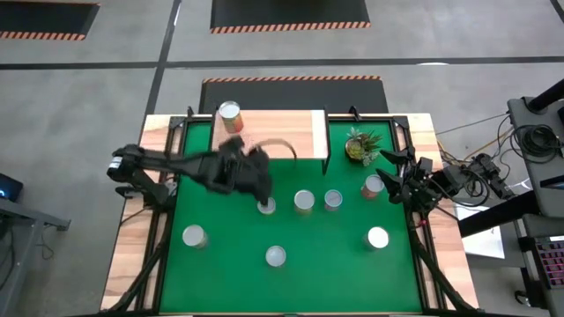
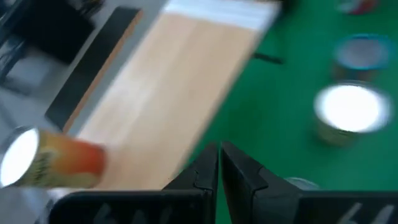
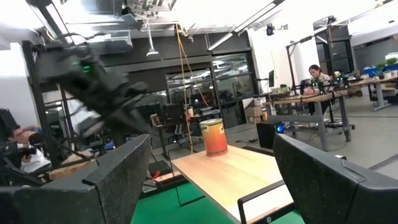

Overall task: Pick and place cans onto a shelf
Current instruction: Put the big blue can on the shelf aligned with the other big orange can

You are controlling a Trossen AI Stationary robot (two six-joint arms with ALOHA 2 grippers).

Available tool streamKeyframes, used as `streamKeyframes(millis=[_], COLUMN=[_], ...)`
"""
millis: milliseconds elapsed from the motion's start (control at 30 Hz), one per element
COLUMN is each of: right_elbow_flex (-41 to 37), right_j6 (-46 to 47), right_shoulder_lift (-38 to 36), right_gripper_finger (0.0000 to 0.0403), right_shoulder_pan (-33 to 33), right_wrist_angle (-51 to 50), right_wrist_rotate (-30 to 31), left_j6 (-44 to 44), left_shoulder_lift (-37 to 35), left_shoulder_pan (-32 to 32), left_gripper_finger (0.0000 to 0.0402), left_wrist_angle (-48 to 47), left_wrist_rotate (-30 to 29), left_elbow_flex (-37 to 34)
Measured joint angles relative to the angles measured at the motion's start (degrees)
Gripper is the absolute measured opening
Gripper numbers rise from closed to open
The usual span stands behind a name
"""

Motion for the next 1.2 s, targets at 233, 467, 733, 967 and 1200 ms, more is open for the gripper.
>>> streamKeyframes(millis=[233, 467, 733, 967, 1200], right_elbow_flex=[0.0, 0.0, 0.0, 0.0, 0.0], right_j6=[0.01, 0.0, 0.01, -0.02, -0.42], right_shoulder_lift=[0.0, 0.0, 0.0, 0.0, 0.0], right_gripper_finger=[0.0327, 0.0327, 0.0327, 0.0327, 0.0327], right_shoulder_pan=[0.02, 0.01, 0.02, 0.0, 0.02], right_wrist_angle=[0.0, 0.0, -0.51, -1.22, -1.29], right_wrist_rotate=[-0.01, 0.0, 0.0, 0.0, 0.0], left_j6=[-0.72, -3.81, -16.63, -36.8, -56.82], left_shoulder_lift=[5.01, 11.04, 12.83, 12.6, 12.29], left_shoulder_pan=[-10.2, -14.95, -14.88, -17.92, -25.25], left_gripper_finger=[0.0, 0.0, 0.0, 0.0, 0.0], left_wrist_angle=[4.0, 4.1, 1.93, -3.45, -12.26], left_wrist_rotate=[0.04, 2.81, 21.83, 32.1, 35.86], left_elbow_flex=[-0.04, -0.07, 0.38, 0.39, 0.39])
